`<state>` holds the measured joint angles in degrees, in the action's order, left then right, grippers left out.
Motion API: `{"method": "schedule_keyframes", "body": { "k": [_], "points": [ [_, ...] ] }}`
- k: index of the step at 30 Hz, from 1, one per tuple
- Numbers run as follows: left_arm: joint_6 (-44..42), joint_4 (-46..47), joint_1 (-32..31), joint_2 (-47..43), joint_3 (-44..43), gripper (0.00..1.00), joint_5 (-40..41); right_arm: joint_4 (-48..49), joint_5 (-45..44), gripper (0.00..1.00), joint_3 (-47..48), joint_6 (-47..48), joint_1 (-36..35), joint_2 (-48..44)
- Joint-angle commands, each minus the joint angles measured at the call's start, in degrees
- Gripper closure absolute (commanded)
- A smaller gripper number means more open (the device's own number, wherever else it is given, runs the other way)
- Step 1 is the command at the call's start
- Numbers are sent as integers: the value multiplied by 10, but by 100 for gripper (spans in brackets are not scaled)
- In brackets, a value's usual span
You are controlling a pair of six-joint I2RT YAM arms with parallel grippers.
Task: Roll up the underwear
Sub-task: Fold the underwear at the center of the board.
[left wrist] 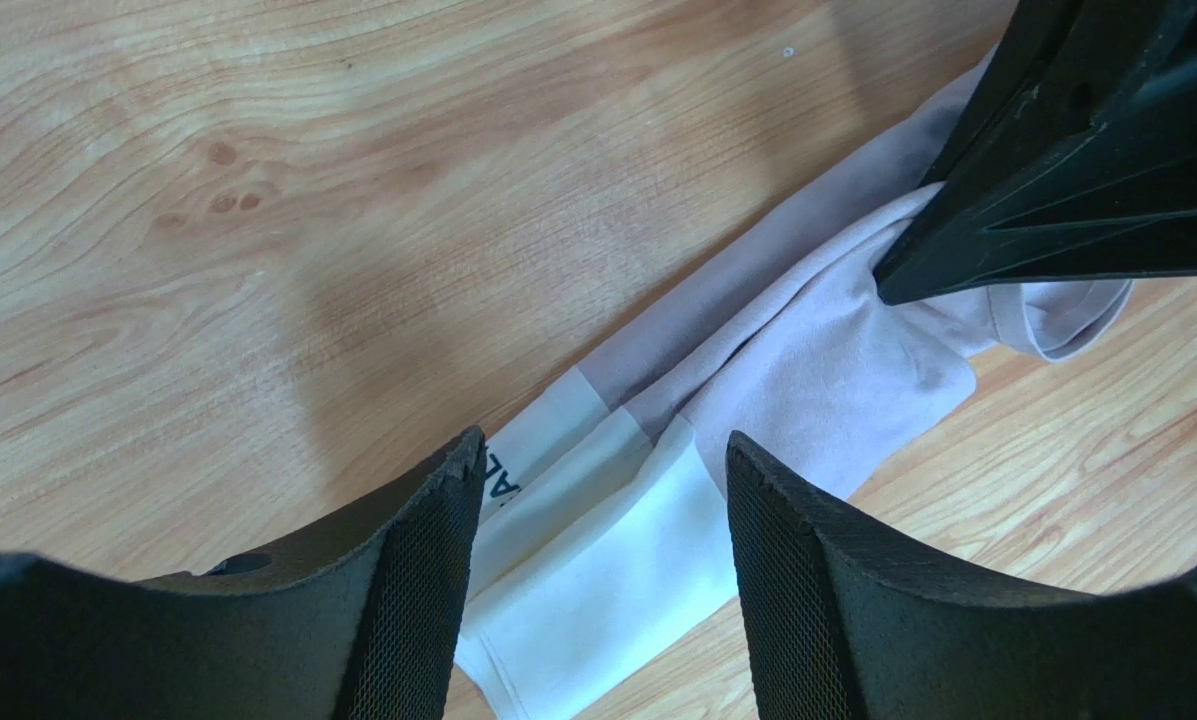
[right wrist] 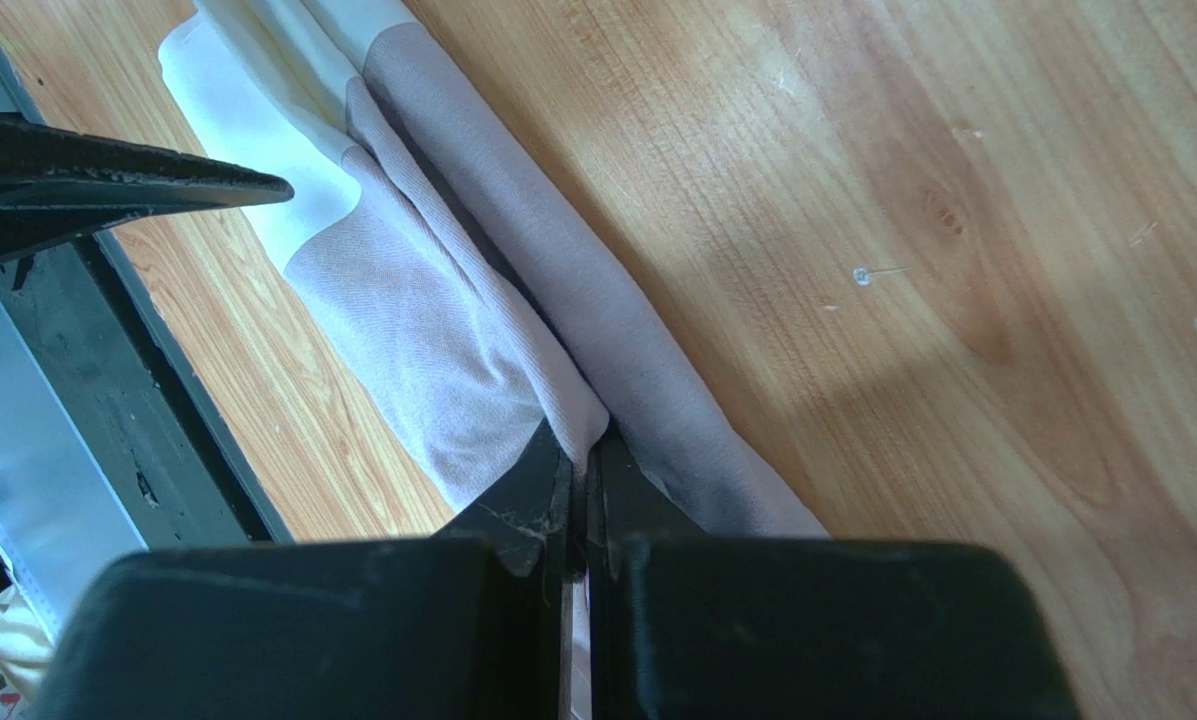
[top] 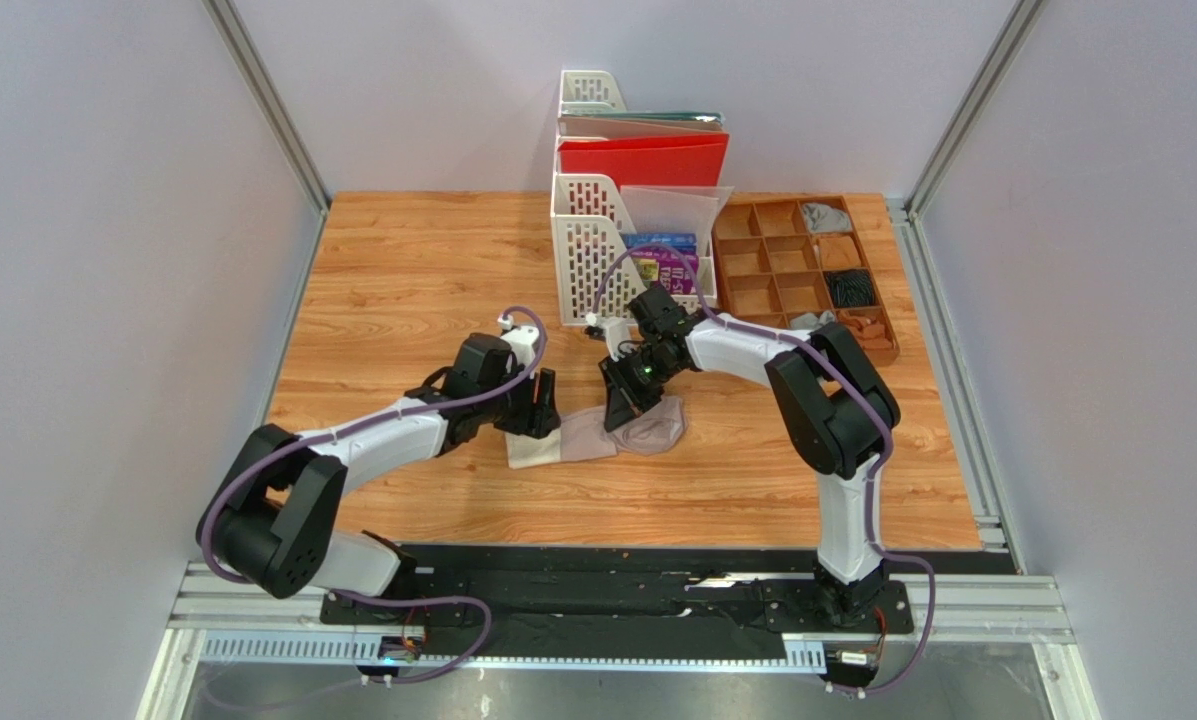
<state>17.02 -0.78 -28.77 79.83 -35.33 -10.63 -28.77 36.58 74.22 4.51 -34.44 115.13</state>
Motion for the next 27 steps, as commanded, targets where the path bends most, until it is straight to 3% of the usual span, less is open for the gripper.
{"method": "schedule_keyframes", "body": {
  "k": [1, 11, 27],
  "points": [
    [-14, 20, 2, 1, -6, 34, -14, 11, 3, 100, 7, 2, 2, 11],
    [-30, -5, 3, 18, -20, 34, 8, 9, 5, 100, 7, 4, 1, 9],
    [-35, -49, -3, 34, -39, 42, 12, -3, 6, 100, 22, 4, 2, 19]
  ]
}}
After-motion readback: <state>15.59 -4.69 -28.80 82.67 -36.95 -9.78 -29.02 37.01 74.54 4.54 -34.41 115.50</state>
